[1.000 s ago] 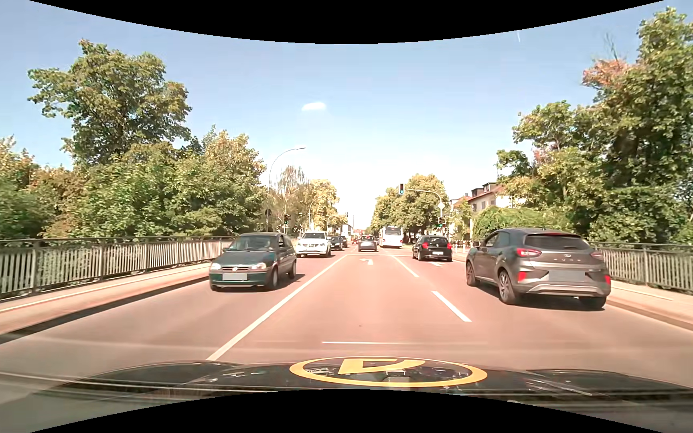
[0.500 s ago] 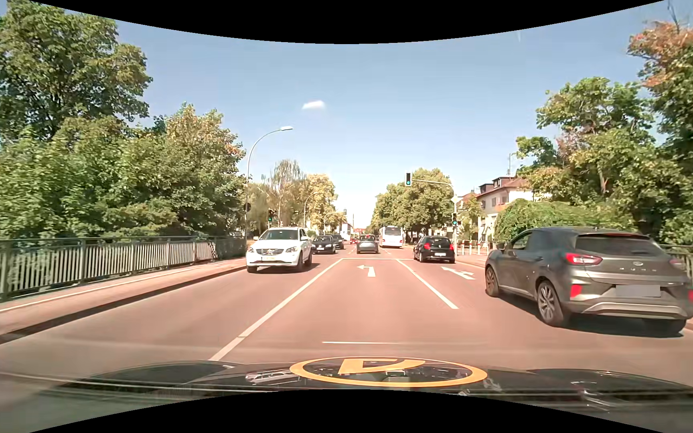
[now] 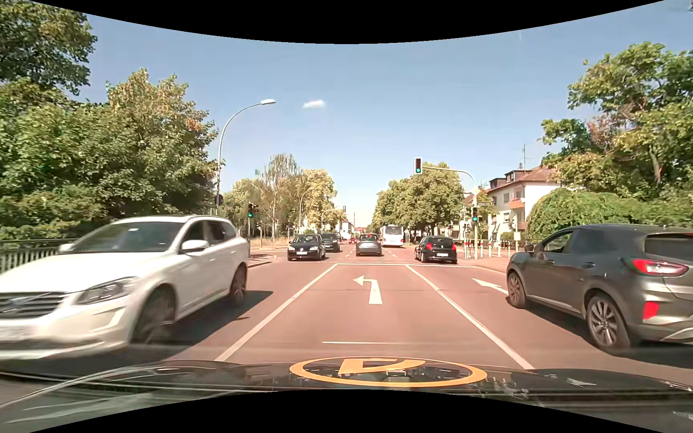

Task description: Follow the waypoints while adhering to traffic rules and regulations

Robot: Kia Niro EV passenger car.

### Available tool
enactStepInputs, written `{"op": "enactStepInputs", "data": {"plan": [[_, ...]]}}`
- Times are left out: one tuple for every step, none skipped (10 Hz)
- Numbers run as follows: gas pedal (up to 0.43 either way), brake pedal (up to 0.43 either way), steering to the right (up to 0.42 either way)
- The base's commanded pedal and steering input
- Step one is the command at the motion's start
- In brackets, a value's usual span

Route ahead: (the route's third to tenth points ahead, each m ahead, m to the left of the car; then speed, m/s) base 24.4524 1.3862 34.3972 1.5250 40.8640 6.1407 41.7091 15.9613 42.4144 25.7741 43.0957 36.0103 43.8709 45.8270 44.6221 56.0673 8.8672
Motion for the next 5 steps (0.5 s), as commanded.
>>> {"op": "enactStepInputs", "data": {"plan": [[0.0,0.22,-0.003],[0.0,0.232,-0.003],[0.0,0.232,-0.003],[0.0,0.232,-0.003],[0.0,0.232,-0.002]]}}
